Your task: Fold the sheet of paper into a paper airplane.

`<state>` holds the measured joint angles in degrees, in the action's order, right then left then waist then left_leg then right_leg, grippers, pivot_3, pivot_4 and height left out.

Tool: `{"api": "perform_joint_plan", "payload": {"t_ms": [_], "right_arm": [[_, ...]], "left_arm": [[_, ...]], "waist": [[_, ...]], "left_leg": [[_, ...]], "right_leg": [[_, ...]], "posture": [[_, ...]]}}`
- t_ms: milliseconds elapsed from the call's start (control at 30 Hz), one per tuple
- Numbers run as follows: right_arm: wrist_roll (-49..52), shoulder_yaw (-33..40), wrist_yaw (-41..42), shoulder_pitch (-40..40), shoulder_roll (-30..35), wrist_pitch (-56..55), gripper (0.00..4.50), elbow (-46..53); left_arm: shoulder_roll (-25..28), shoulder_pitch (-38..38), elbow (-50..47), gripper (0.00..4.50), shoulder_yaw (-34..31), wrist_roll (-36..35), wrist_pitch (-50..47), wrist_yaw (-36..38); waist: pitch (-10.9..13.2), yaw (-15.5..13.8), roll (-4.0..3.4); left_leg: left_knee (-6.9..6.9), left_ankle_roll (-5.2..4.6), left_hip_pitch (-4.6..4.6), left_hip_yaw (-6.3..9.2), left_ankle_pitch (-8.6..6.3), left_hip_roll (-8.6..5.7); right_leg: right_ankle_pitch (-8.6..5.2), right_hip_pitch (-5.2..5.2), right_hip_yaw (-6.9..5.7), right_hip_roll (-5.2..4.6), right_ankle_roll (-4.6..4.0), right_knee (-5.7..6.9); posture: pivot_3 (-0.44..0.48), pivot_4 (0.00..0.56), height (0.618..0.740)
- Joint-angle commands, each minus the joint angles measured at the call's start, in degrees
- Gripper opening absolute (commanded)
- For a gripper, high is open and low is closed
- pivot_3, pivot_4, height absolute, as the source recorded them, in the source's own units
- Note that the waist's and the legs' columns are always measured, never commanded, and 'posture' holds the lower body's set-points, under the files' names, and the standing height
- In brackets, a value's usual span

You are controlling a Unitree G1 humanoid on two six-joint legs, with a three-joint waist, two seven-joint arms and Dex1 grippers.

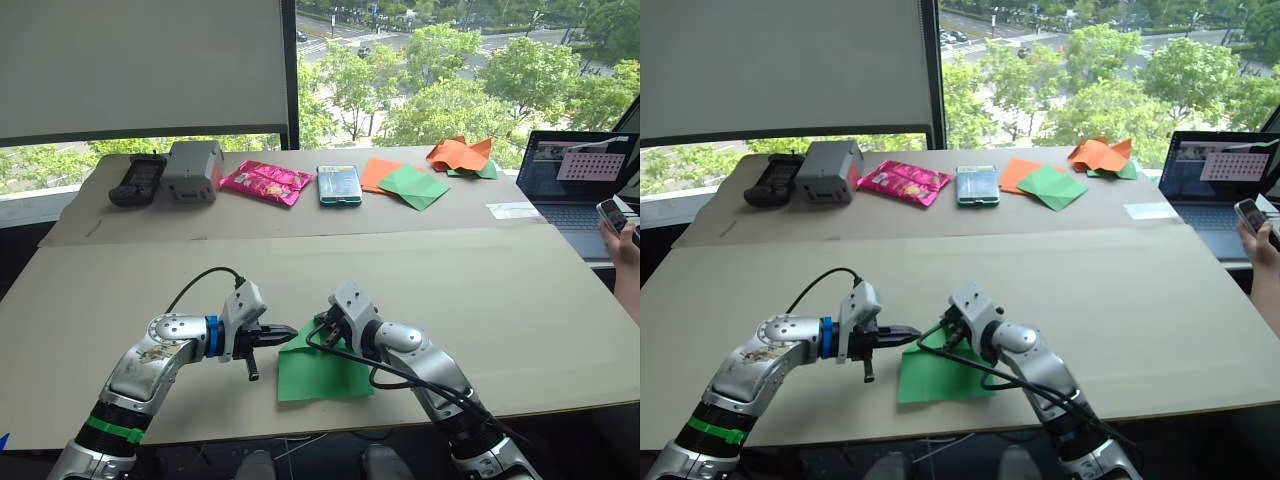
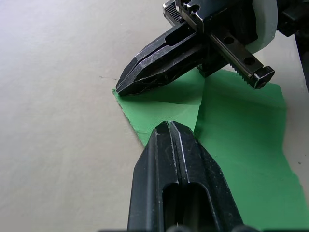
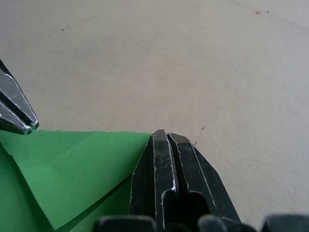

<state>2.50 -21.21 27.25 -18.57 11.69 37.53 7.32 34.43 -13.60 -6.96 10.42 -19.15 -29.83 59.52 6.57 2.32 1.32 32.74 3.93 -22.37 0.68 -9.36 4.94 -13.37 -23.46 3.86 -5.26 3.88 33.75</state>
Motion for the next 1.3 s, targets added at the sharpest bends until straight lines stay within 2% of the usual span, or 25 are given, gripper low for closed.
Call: {"api": "perform_joint_plan", "payload": {"t_ms": [33,233,400,600,900,1067,1300], "right_arm": [[-0.4,0.4,-0.2,-0.1,0.4,0.7,0.0,-0.6],[0.7,2.4,-0.4,0.7,1.1,1.3,0.0,3.6],[4.8,9.7,0.4,2.8,3.9,6.5,0.0,13.1],[8.1,13.2,7.7,11.1,16.7,9.3,0.0,21.4],[11.0,14.4,12.2,17.5,25.5,8.3,0.0,23.3],[12.3,12.5,13.0,18.5,25.5,8.9,0.0,23.6],[14.5,12.6,10.9,17.8,19.3,8.1,0.0,22.0]], "left_arm": [[-0.9,-1.8,3.1,0.03,2.7,3.3,4.2,0.0],[-2.3,-3.6,10.1,0.03,7.3,9.4,10.4,-0.3],[-2.3,-3.3,12.9,0.03,9.3,11.7,14.0,0.3],[-3.0,-3.9,15.0,0.03,10.0,12.7,15.8,0.1],[-4.2,-4.8,16.6,0.03,10.4,13.1,16.9,0.2],[-4.4,-4.9,16.8,0.03,10.4,13.2,17.0,0.3],[-4.6,-5.3,17.0,0.03,10.4,13.4,17.0,0.2]], "waist": [[0.0,0.0,0.01],[0.0,-0.5,0.03],[0.0,-1.4,-0.01],[0.0,-1.8,-0.03],[0.2,-1.7,-0.03],[0.2,-1.7,0.01],[0.2,-1.6,0.08]], "left_leg": [[0.0,0.0,0.0,0.0,0.0,0.0],[0.02,0.0,-0.02,0.02,0.0,-0.04],[0.03,0.0,-0.03,0.02,0.0,-0.05],[0.03,0.01,0.05,0.03,-0.01,-0.08],[0.2,0.01,0.05,0.07,-0.01,-0.18],[0.21,0.02,0.04,0.07,-0.01,-0.21],[0.2,0.02,0.05,0.13,-0.01,-0.21]], "right_leg": [[0.0,0.0,0.0,0.0,0.0,0.01],[0.0,0.02,0.0,-0.03,0.0,-0.04],[0.0,0.04,0.0,-0.03,0.0,-0.05],[0.0,0.21,0.0,-0.08,0.0,-0.13],[-0.01,0.26,0.0,-0.19,0.01,-0.62],[-0.01,0.29,0.0,-0.21,0.01,-0.64],[-0.01,0.28,0.0,-0.17,0.01,-0.64]], "posture": [[0.0,0.15,0.718],[0.0,0.15,0.718],[0.0,0.15,0.718],[0.0,0.15,0.718],[0.0,0.15,0.718],[0.0,0.15,0.718],[0.0,0.15,0.718]]}}
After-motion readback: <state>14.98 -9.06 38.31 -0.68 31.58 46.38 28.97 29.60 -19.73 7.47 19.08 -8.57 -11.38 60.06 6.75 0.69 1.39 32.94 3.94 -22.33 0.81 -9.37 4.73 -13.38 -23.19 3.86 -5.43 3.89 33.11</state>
